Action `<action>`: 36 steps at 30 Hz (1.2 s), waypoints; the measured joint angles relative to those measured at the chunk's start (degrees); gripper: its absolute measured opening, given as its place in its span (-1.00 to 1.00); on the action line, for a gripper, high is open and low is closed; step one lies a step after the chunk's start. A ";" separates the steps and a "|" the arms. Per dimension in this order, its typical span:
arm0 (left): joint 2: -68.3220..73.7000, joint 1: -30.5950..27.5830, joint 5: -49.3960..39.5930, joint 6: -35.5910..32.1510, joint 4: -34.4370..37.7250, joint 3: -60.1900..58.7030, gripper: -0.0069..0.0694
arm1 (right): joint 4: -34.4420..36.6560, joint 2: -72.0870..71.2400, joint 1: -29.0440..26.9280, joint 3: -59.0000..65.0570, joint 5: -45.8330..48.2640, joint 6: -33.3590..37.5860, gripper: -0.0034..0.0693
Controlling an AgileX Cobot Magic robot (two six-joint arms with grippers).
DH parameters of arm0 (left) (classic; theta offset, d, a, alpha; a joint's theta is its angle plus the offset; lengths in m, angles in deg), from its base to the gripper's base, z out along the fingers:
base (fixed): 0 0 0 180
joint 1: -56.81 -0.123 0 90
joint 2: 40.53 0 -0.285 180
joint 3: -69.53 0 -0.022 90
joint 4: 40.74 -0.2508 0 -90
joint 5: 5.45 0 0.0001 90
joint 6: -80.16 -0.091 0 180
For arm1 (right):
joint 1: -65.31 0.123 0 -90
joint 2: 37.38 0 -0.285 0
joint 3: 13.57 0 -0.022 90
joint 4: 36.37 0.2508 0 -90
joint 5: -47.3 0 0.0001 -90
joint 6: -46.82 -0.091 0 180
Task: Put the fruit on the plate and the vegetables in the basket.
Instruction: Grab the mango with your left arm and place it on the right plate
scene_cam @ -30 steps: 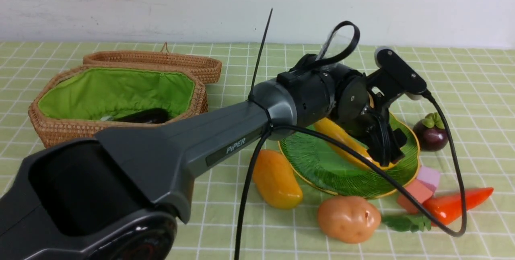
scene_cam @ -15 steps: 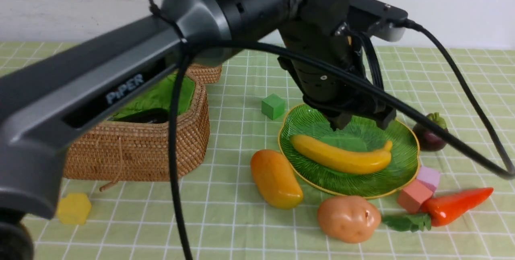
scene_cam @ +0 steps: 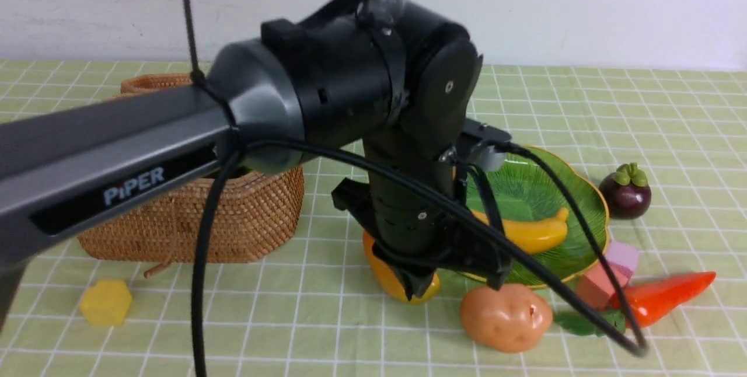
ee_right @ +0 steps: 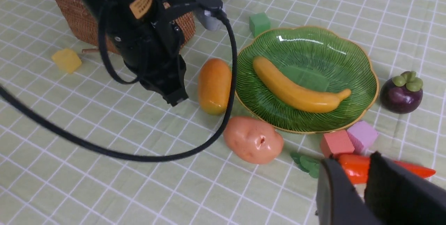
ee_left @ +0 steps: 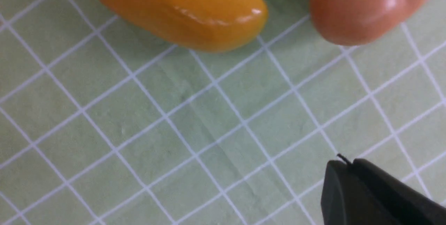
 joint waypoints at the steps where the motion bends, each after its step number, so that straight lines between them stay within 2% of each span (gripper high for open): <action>1: 0.85 -0.84 1.52 0.97 0.21 -0.13 -0.66 | -0.06 0.00 0.00 0.00 0.07 0.25 -0.48; 6: 4.07 -4.57 5.69 4.02 2.45 -0.13 -0.11 | -0.11 0.00 0.00 0.00 0.19 0.67 -0.47; 7: 4.88 -5.48 6.45 5.14 3.17 -0.13 0.11 | -0.11 0.00 0.00 0.00 0.19 0.67 -0.47; 9: 5.87 -6.86 7.63 8.16 4.11 -0.13 0.40 | -0.11 0.00 0.00 0.00 0.19 0.80 -0.47; 12: 7.18 -8.19 10.03 12.64 4.51 -0.13 0.71 | -0.17 0.00 0.00 0.00 0.19 0.93 -0.47; 15: 8.69 -8.45 13.28 14.60 4.46 -0.13 0.90 | -0.28 0.00 0.00 0.00 0.14 1.78 -0.47; 20: 10.37 -8.45 17.29 15.16 4.31 -0.13 0.92 | -0.28 0.00 0.00 0.00 0.03 2.39 -0.47; 28: 13.07 -8.51 17.18 15.65 1.67 -0.13 0.86 | -0.28 0.00 0.00 0.00 -0.03 3.30 -0.47; 30: 13.72 -8.51 16.67 15.71 1.03 -0.13 0.81 | -0.28 0.00 0.00 0.00 -0.03 3.45 -0.47; 35: 14.37 -8.51 13.09 15.71 -4.12 -0.13 0.50 | -0.28 0.00 0.00 0.00 -0.03 3.52 -0.47; 36: 14.37 -8.51 12.86 15.71 -4.83 -0.13 0.50 | -0.34 0.00 0.00 0.00 -0.03 3.52 -0.47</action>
